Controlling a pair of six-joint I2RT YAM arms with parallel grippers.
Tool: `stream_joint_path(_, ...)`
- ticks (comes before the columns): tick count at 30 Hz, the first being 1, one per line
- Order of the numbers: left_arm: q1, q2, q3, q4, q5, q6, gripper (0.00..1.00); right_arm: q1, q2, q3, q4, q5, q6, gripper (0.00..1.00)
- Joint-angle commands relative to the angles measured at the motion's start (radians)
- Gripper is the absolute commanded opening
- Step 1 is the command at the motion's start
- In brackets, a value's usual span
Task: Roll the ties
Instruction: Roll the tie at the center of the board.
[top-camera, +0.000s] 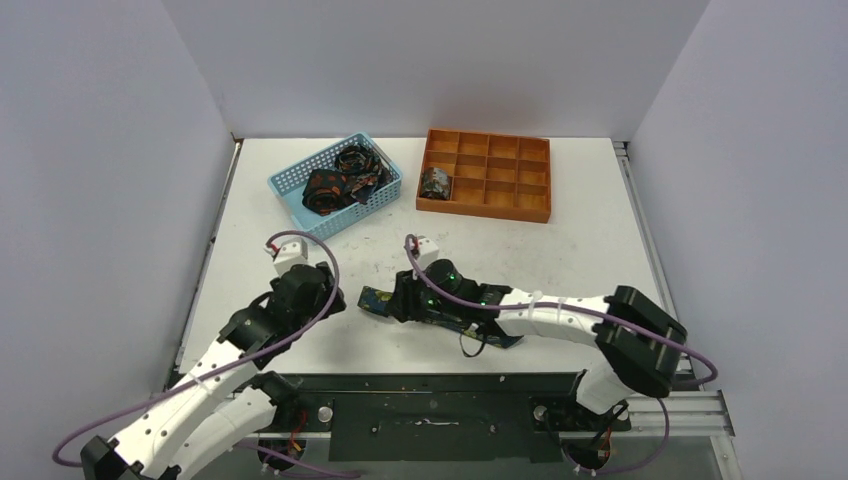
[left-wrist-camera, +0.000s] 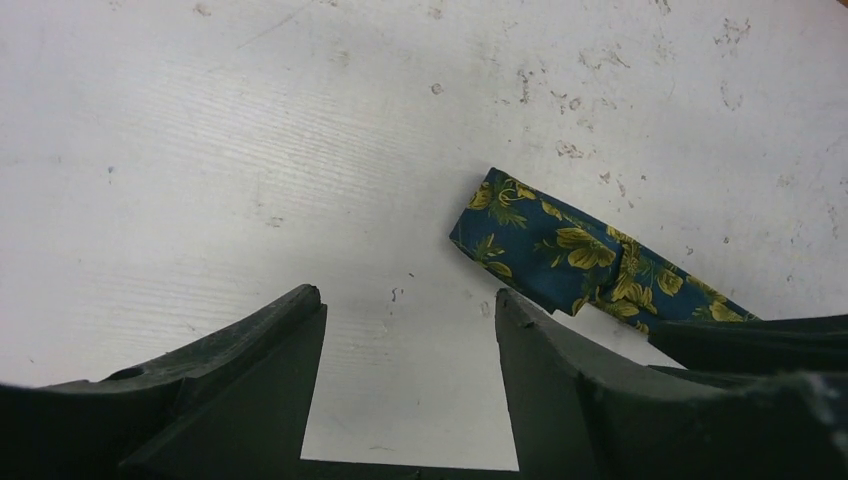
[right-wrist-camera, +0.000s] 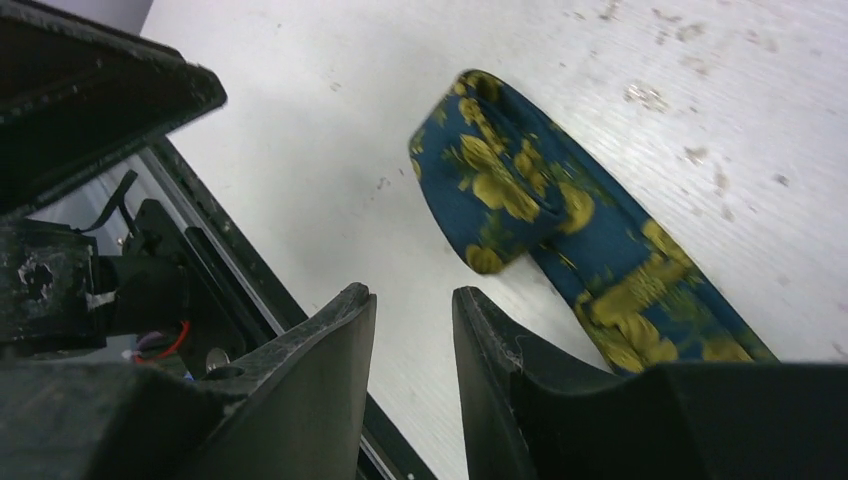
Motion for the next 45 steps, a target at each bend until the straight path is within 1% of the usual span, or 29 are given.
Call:
stream_joint_path(1,0.034,-0.101,-0.067,0.100,0.034,-0.038,0.60,0.009,0.114,0.127,0.118,-0.091,0.011,0.35)
stream_joint_path(4,0.035,-0.124,-0.093,0.111,0.041,-0.064,0.59,-0.007,0.191,0.169,0.110,-0.093,0.017,0.33)
stream_joint_path(9,0.037,-0.097,-0.114,0.131,0.064,-0.076,0.58,-0.056,0.265,0.149,0.129,-0.104,0.036,0.31)
stream_joint_path(14,0.038,-0.056,-0.113,0.151,0.085,-0.068,0.58,-0.082,0.283,0.106,0.140,-0.111,0.035,0.30)
stream_joint_path(22,0.040,-0.041,-0.138,0.188,0.113,-0.068,0.58,-0.133,0.286,0.025,0.188,-0.134,0.043,0.30)
stream_joint_path(27,0.041,-0.023,-0.136,0.210,0.131,-0.056,0.58,-0.153,0.299,0.004,0.211,-0.161,0.044,0.31)
stream_joint_path(29,0.042,-0.014,-0.122,0.211,0.136,-0.038,0.61,-0.156,0.290,0.002,0.218,-0.168,0.043,0.31)
stream_joint_path(37,0.060,0.036,-0.013,0.197,0.135,0.048,0.78,-0.159,0.195,0.052,0.145,-0.178,0.006,0.35)
stream_joint_path(41,0.073,0.064,0.031,0.177,0.123,0.069,0.80,-0.162,0.136,0.057,0.106,-0.177,-0.008,0.38)
stream_joint_path(45,0.083,0.067,0.030,0.179,0.114,0.063,0.80,-0.163,0.069,0.036,0.068,-0.161,-0.021,0.40)
